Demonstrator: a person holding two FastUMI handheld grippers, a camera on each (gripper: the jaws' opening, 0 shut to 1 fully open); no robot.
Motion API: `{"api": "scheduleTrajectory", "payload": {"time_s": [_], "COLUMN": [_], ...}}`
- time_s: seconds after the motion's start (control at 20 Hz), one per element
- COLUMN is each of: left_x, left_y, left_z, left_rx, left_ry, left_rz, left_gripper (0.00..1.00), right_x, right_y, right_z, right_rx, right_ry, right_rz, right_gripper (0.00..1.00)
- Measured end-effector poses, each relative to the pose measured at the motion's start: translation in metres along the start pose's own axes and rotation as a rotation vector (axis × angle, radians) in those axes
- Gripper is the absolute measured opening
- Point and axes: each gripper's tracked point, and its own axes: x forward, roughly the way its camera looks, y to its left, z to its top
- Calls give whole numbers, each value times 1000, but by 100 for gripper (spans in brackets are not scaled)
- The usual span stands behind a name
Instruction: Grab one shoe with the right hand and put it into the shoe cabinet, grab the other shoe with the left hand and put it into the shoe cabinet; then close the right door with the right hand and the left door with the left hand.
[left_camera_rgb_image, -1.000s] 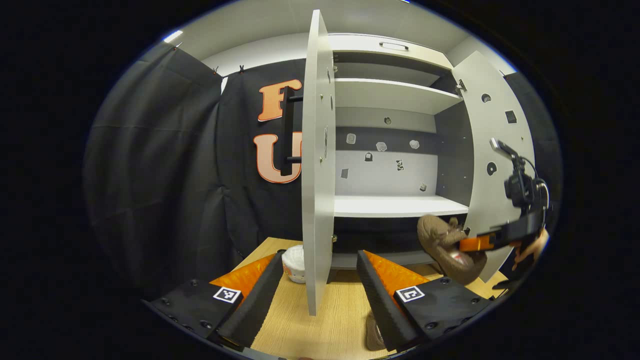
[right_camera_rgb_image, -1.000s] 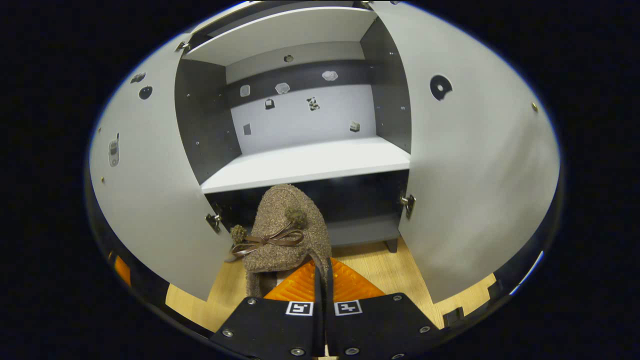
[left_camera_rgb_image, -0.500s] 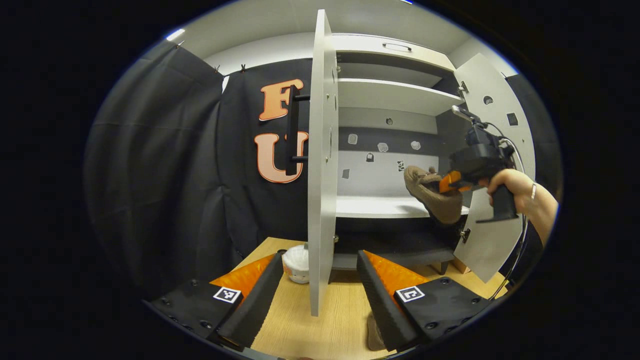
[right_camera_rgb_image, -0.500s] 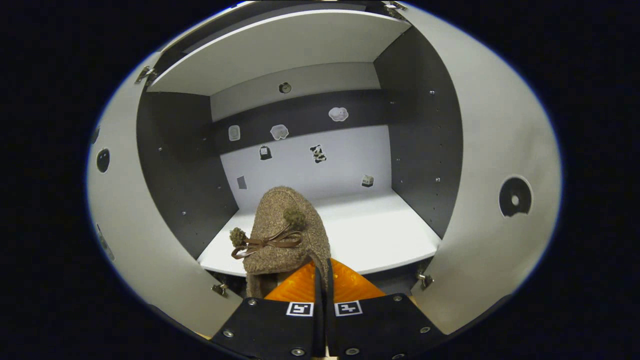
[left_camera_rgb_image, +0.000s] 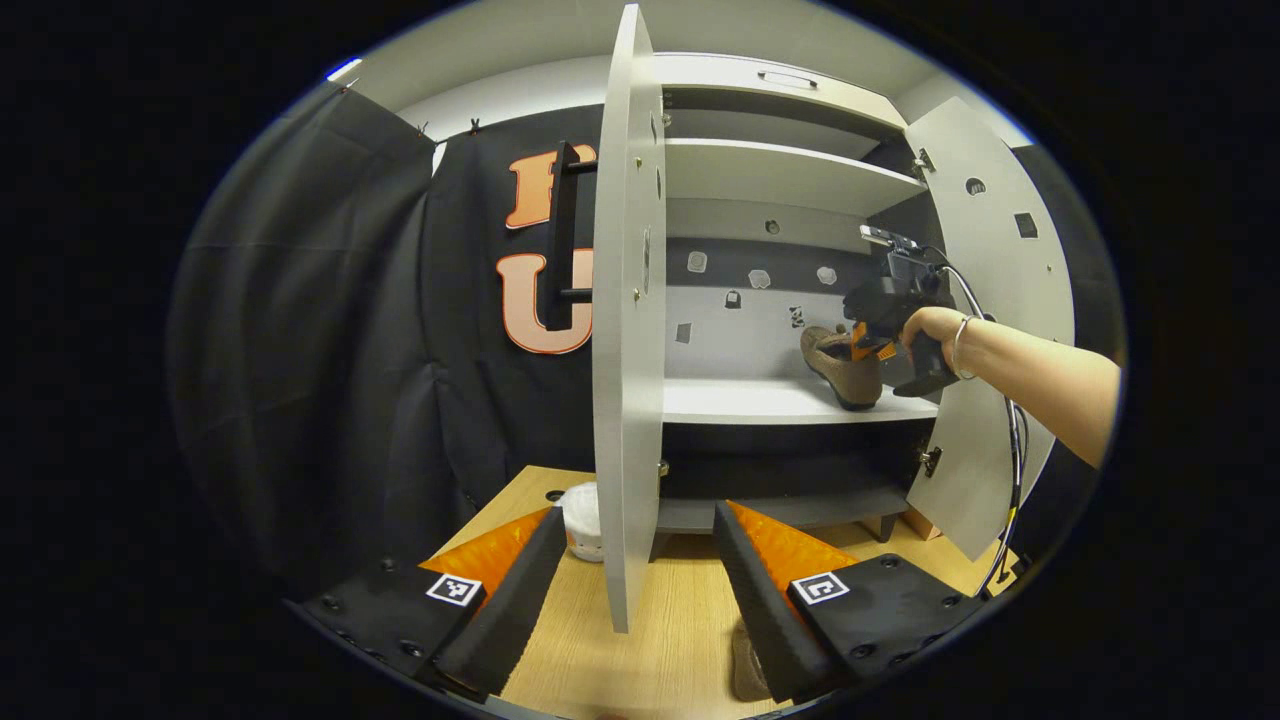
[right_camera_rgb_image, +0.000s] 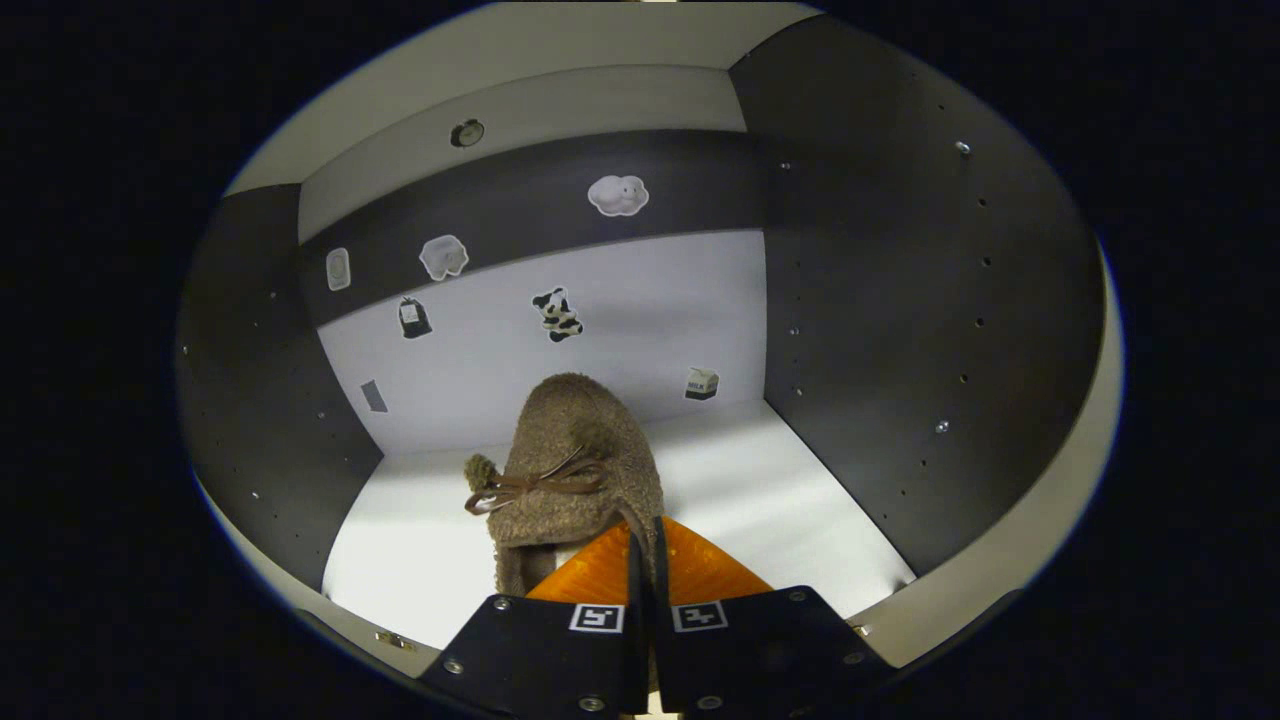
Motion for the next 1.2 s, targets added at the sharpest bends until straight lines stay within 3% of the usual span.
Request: {"api": "scheduleTrajectory", "payload": {"time_s": [0.15, 0.3, 0.35, 0.4, 0.9, 1.2], "left_x": [3, 5, 4, 4, 1, 12], "left_y": [-2, -6, -8, -10, -41, -62], "left_z": [-2, 0, 0, 1, -30, -95], "left_rx": [-8, -9, -10, -10, -12, 31], "left_ry": [13, 21, 19, 16, 44, 152], "left_rz": [2, 0, -4, -11, -94, -129], "left_gripper": [99, 97, 99, 97, 97, 97], "right_x": [-1, -17, -26, -37, -178, -242], "right_y": [3, 6, 8, 9, 9, -22], "right_z": [3, 11, 10, 11, 9, -9], "right_rx": [18, -2, -16, -29, -89, -110], "right_ry": [-4, -42, -55, -74, -321, -405], "right_rz": [17, 40, 54, 62, 144, 109], "right_gripper": [11, 30, 29, 42, 87, 92]}}
